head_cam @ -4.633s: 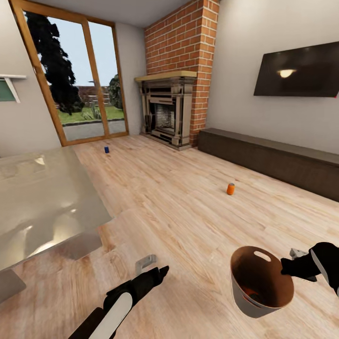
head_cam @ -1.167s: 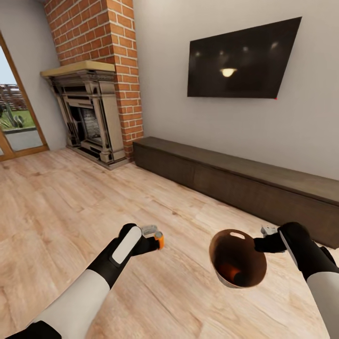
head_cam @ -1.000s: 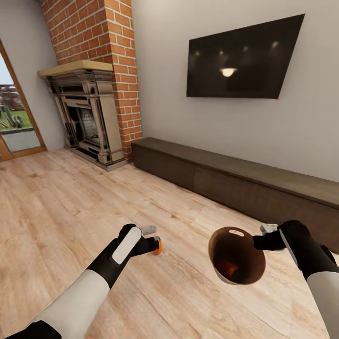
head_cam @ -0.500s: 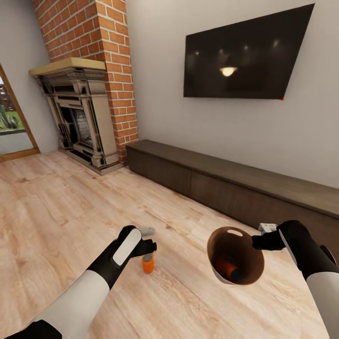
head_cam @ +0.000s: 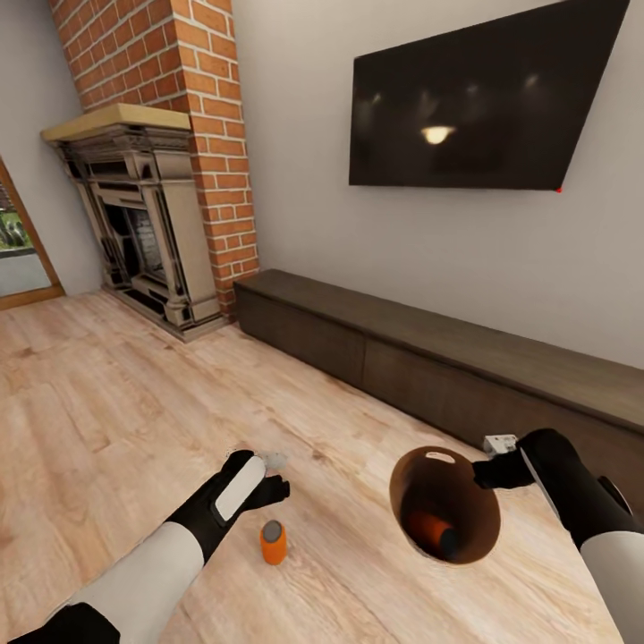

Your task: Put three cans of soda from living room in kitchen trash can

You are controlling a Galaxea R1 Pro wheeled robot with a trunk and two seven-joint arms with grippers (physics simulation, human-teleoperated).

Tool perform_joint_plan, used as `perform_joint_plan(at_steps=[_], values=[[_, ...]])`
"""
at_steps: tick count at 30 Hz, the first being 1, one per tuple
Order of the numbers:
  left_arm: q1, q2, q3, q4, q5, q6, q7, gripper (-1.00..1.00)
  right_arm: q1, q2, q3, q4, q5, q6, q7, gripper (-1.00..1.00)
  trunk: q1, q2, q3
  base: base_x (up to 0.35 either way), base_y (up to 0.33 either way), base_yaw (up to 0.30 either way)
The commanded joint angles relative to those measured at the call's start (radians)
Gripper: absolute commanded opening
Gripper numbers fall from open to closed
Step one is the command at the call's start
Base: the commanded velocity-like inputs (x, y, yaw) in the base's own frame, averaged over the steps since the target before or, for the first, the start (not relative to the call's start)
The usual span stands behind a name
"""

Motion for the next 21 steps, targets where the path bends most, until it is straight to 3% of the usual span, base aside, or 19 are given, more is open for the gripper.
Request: perform_joint_plan(at_steps=[1,6,11,17,21], values=[[0.000,0.000,-0.024,0.015,-0.002,-0.012,-0.016,1.00,0.012,-0.001,-0.001,-0.027,-0.039,0.009,0.028,-1.00,0.000,0.000,0.000,0.346,0.000,0.000],[0.016,-0.006,-0.065,0.042,-0.003,-0.064,-0.036,1.00,0.035,-0.001,-0.003,-0.103,-0.035,0.009,0.107,-1.00,0.000,0.000,0.000,0.279,-0.004,0.000],[0.025,-0.007,-0.067,0.045,-0.001,-0.086,-0.034,1.00,0.033,-0.001,-0.006,-0.039,-0.034,0.009,0.117,-1.00,0.000,0.000,0.000,0.113,-0.002,0.000],[0.032,0.003,-0.067,0.048,0.001,-0.089,-0.043,1.00,0.034,-0.001,-0.003,-0.025,-0.035,0.009,0.119,-1.00,0.000,0.000,0.000,0.300,0.000,0.000],[0.033,0.007,-0.069,0.112,-0.002,-0.088,-0.053,1.00,0.034,-0.001,0.000,-0.024,-0.033,0.009,0.120,-1.00,0.000,0.000,0.000,0.329,0.000,0.000]])
